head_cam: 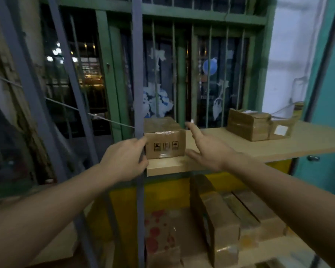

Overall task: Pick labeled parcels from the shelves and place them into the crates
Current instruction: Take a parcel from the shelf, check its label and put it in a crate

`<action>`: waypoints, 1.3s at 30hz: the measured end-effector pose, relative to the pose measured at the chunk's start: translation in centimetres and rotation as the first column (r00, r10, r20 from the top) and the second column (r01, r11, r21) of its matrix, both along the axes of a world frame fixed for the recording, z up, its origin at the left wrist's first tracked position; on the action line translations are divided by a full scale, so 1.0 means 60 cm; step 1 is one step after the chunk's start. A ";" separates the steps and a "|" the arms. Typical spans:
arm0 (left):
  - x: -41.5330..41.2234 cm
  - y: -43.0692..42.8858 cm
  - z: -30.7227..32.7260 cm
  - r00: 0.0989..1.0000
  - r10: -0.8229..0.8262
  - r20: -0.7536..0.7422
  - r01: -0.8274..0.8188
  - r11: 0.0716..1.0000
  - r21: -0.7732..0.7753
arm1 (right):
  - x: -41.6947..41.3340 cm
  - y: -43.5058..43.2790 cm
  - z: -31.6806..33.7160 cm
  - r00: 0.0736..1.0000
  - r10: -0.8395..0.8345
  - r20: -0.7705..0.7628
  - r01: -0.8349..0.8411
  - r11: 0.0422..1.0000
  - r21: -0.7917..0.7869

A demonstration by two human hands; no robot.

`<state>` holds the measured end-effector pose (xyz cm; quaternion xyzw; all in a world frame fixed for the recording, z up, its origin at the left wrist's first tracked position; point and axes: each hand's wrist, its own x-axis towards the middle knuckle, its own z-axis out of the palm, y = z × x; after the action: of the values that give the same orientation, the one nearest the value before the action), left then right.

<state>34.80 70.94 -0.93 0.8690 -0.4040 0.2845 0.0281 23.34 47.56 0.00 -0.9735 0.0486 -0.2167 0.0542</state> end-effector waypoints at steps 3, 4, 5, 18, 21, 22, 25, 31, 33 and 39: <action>0.000 -0.024 -0.011 0.990 0.127 -0.058 -0.130 0.990 -0.052 | 0.057 -0.027 0.001 0.993 0.111 0.029 -0.114 0.985 0.128; -0.003 -0.034 -0.013 0.982 0.171 -0.079 -0.176 0.982 -0.067 | 0.074 -0.037 0.000 0.990 0.137 0.020 -0.139 0.979 0.150; -0.007 -0.043 -0.015 0.974 0.206 -0.091 -0.213 0.973 -0.084 | 0.089 -0.046 -0.002 0.988 0.157 0.010 -0.157 0.975 0.158; -0.071 -0.160 -0.005 0.784 0.016 -0.621 -0.405 0.772 -0.491 | 0.056 -0.165 -0.026 0.906 0.407 0.114 -0.422 0.856 0.298; -0.088 -0.197 0.003 0.723 -0.142 -0.676 -0.435 0.666 -0.606 | 0.046 -0.176 -0.028 0.895 0.423 0.143 -0.446 0.830 0.335; -0.094 -0.207 0.006 0.697 -0.222 -0.682 -0.458 0.594 -0.662 | 0.043 -0.181 -0.029 0.893 0.418 0.168 -0.450 0.817 0.359; -0.109 -0.231 0.019 0.504 -0.536 -0.677 -0.599 0.348 -0.721 | 0.030 -0.198 -0.027 0.884 0.406 0.231 -0.467 0.780 0.417; -0.118 -0.244 0.024 0.409 -0.663 -0.627 -0.646 0.275 -0.712 | 0.016 -0.229 -0.030 0.847 0.393 0.357 -0.526 0.716 0.460; -0.122 -0.250 0.018 0.406 -0.701 -0.586 -0.632 0.248 -0.734 | 0.013 -0.231 -0.024 0.854 0.327 0.404 -0.519 0.585 0.624; -0.136 -0.248 -0.008 0.295 -0.839 -0.458 -0.586 0.220 -0.780 | 0.009 -0.227 -0.004 0.917 0.329 0.224 -0.257 0.060 0.964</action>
<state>26.62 56.06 -1.41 0.5525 -0.1254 -0.1126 0.8163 23.86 33.95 -0.23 -0.6884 -0.0172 -0.0884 0.7197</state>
